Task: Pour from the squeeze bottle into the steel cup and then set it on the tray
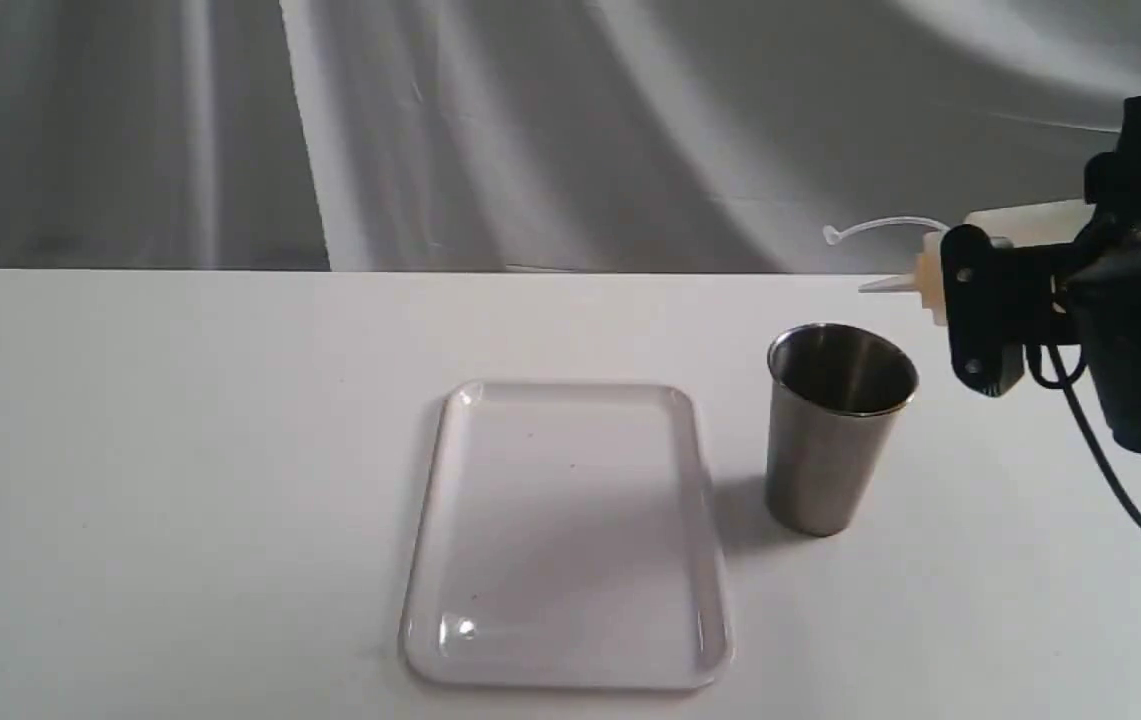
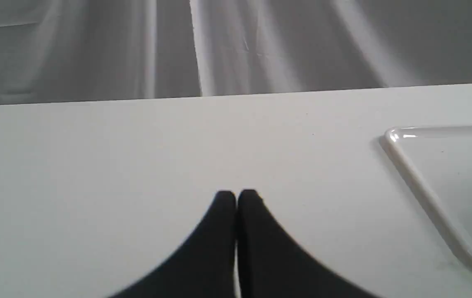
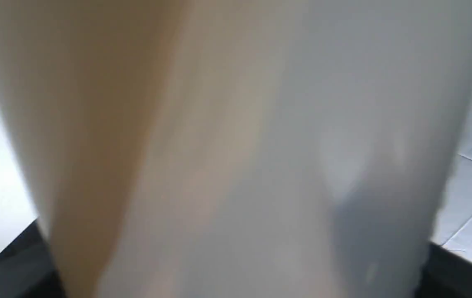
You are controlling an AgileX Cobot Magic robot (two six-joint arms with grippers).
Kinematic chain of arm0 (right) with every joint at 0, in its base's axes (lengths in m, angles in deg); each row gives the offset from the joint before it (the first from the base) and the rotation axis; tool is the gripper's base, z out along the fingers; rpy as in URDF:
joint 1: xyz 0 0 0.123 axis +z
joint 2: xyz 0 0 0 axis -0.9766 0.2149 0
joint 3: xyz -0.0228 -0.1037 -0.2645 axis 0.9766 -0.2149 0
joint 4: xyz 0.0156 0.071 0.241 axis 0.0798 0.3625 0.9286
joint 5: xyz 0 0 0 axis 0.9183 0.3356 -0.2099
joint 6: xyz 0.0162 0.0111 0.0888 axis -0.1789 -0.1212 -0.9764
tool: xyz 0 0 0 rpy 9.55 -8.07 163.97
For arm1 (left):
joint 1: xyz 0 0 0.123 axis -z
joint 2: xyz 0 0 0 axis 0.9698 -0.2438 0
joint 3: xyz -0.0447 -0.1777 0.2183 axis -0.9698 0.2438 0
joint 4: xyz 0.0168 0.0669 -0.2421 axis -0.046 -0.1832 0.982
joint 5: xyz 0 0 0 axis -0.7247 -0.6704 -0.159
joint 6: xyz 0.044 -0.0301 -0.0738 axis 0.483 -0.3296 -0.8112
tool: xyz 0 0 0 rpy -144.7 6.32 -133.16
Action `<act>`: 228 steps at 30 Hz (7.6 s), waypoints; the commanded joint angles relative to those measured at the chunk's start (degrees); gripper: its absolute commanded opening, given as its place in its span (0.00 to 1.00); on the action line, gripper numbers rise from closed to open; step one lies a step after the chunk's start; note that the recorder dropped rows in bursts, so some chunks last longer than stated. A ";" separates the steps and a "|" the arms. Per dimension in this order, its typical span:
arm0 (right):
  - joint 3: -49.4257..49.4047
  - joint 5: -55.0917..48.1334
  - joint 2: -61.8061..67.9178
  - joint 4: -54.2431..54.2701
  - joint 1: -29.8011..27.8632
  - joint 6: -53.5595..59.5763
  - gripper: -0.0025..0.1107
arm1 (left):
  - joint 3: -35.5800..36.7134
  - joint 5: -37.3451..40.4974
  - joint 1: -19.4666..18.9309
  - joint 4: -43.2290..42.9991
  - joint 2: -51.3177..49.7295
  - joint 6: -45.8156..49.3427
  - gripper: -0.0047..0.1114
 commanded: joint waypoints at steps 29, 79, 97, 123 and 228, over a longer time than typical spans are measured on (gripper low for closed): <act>0.50 -0.78 -0.49 -1.05 0.24 10.83 0.02 | 0.25 -0.43 0.36 0.04 0.15 -0.13 0.04; 0.50 -3.19 -0.49 1.67 0.47 -8.29 0.02 | 0.25 -0.43 0.36 0.04 0.15 -0.17 0.04; -1.77 -2.92 0.30 6.82 0.47 -18.08 0.02 | 0.25 -0.43 0.36 0.04 0.15 -0.37 0.04; -1.77 -0.05 -10.88 6.11 -0.14 -77.73 0.02 | 0.25 -0.43 0.36 0.04 0.15 -0.16 0.04; -1.48 84.75 0.53 78.41 12.94 2.17 0.02 | 0.25 -0.43 0.36 0.04 0.15 -0.13 0.04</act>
